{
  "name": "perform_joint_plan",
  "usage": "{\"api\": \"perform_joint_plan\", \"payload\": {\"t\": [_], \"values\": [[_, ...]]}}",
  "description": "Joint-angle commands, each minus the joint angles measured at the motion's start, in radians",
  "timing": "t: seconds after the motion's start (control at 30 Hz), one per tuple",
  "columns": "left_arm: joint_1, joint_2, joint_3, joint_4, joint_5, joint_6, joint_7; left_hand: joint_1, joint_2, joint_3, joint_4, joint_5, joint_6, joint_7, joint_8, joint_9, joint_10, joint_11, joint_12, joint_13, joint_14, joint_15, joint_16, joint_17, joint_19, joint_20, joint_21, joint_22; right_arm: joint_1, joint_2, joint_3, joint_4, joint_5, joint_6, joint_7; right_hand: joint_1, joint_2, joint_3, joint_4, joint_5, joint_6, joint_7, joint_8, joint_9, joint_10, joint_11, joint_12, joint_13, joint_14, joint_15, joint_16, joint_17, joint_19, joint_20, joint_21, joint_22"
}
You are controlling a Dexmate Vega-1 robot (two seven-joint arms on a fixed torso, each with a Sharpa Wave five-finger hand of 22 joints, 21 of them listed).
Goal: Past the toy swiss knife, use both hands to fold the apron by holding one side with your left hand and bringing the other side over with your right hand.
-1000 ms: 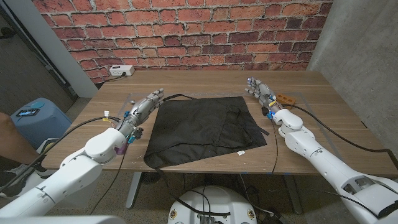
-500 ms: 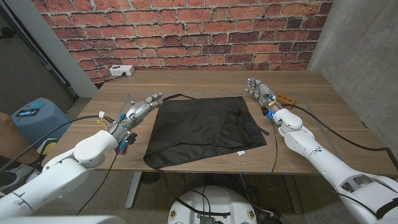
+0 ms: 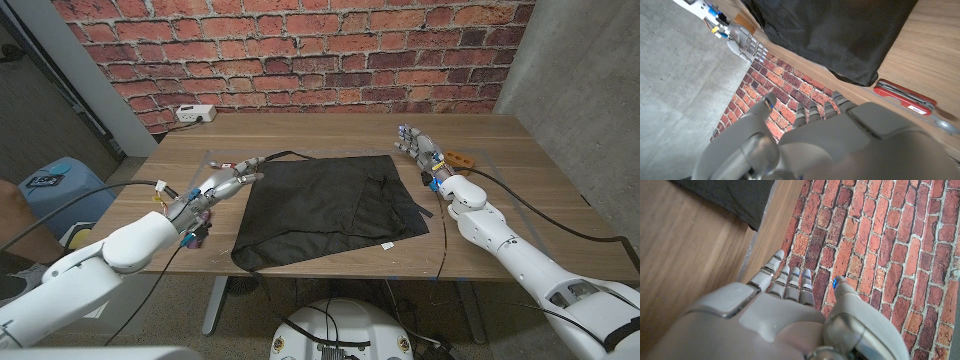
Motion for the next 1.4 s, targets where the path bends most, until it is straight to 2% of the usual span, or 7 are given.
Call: {"api": "perform_joint_plan", "payload": {"t": [0.03,0.17,0.37,0.83,0.97,1.2,1.4], "values": [[0.123,-0.020,-0.129,-0.054,0.169,-0.004,-0.077,-0.020,-0.003,0.002,0.030,0.007,-0.016,-0.001,-0.004,0.003,-0.013,0.001,0.000,0.001,-0.014,0.003,0.007,0.003,-0.013,0.011,0.005,0.002,0.016,0.005,-0.005,0.028,-0.008,0.015,0.019,0.010,0.003,0.007,-0.001,0.008,0.002,-0.003,-0.001,0.002,0.000,0.000,0.004,0.001,-0.004,-0.019,0.004,0.002,0.008,-0.040,-0.001,0.004],[0.139,-0.049,-0.142,-0.060,0.260,-0.018,-0.069,-0.044,-0.003,0.003,0.077,0.009,-0.038,0.000,-0.007,0.004,-0.028,0.002,-0.002,0.001,-0.030,0.007,0.007,0.005,-0.027,0.007,0.005,0.002,0.025,0.013,-0.009,0.046,-0.008,0.020,0.030,0.010,0.003,0.007,-0.001,0.008,0.001,-0.005,-0.001,0.002,0.000,-0.001,0.004,0.001,-0.004,-0.019,0.004,0.002,0.008,-0.040,-0.001,0.004],[0.160,-0.077,-0.159,-0.070,0.400,-0.026,-0.067,-0.077,-0.003,0.009,0.117,0.009,-0.085,0.000,-0.009,0.004,-0.058,0.008,-0.006,0.001,-0.069,0.021,0.002,0.004,-0.079,0.006,-0.003,0.003,0.037,0.021,-0.012,0.066,-0.008,0.027,0.039,0.011,0.003,0.007,-0.002,0.008,0.000,-0.004,-0.001,0.002,-0.001,-0.001,0.004,0.001,-0.005,-0.018,0.004,0.001,0.008,-0.040,-0.002,0.004],[0.171,-0.116,-0.173,-0.061,0.537,-0.048,-0.123,-0.142,-0.003,0.023,0.130,0.006,-0.112,-0.005,0.000,0.003,-0.064,-0.006,0.001,-0.002,-0.124,0.028,0.005,0.004,-0.253,-0.026,-0.014,0.004,0.049,0.027,-0.015,0.083,-0.012,0.036,0.047,0.012,0.003,0.008,-0.002,0.008,-0.002,-0.004,-0.001,0.002,-0.002,-0.002,0.004,0.001,-0.006,-0.019,0.004,0.000,0.008,-0.041,-0.003,0.004],[0.177,-0.118,-0.174,-0.057,0.557,-0.046,-0.143,-0.185,-0.007,0.014,0.141,-0.006,-0.115,-0.010,0.001,0.004,-0.069,-0.006,0.000,-0.003,-0.142,0.033,0.007,0.007,-0.306,-0.002,-0.011,0.007,0.051,0.026,-0.016,0.083,-0.015,0.036,0.048,0.012,0.003,0.008,-0.002,0.008,-0.002,-0.005,-0.001,0.002,-0.003,-0.001,0.004,0.001,-0.007,-0.019,0.004,0.000,0.007,-0.041,-0.003,0.004],[0.199,-0.119,-0.177,-0.056,0.609,-0.053,-0.162,-0.247,-0.011,-0.002,0.144,-0.028,-0.102,-0.033,0.006,0.004,-0.060,-0.027,0.005,-0.003,-0.154,0.023,0.012,0.009,-0.351,0.006,-0.005,0.010,0.051,0.021,-0.017,0.078,-0.018,0.035,0.050,0.013,0.003,0.008,-0.003,0.008,-0.001,-0.005,-0.001,0.002,-0.002,-0.002,0.005,0.001,-0.007,-0.019,0.005,-0.001,0.008,-0.041,-0.004,0.004],[0.215,-0.130,-0.181,-0.066,0.642,-0.047,-0.170,-0.344,-0.012,-0.024,0.145,-0.063,-0.050,-0.063,0.017,0.003,-0.010,-0.046,0.018,-0.005,-0.141,0.003,0.022,0.009,-0.375,0.015,0.008,0.012,0.055,0.020,-0.018,0.084,-0.019,0.040,0.057,0.014,0.003,0.009,-0.003,0.008,-0.001,-0.005,0.000,0.002,-0.003,-0.003,0.004,0.001,-0.007,-0.019,0.005,-0.002,0.007,-0.042,-0.004,0.004]]}}
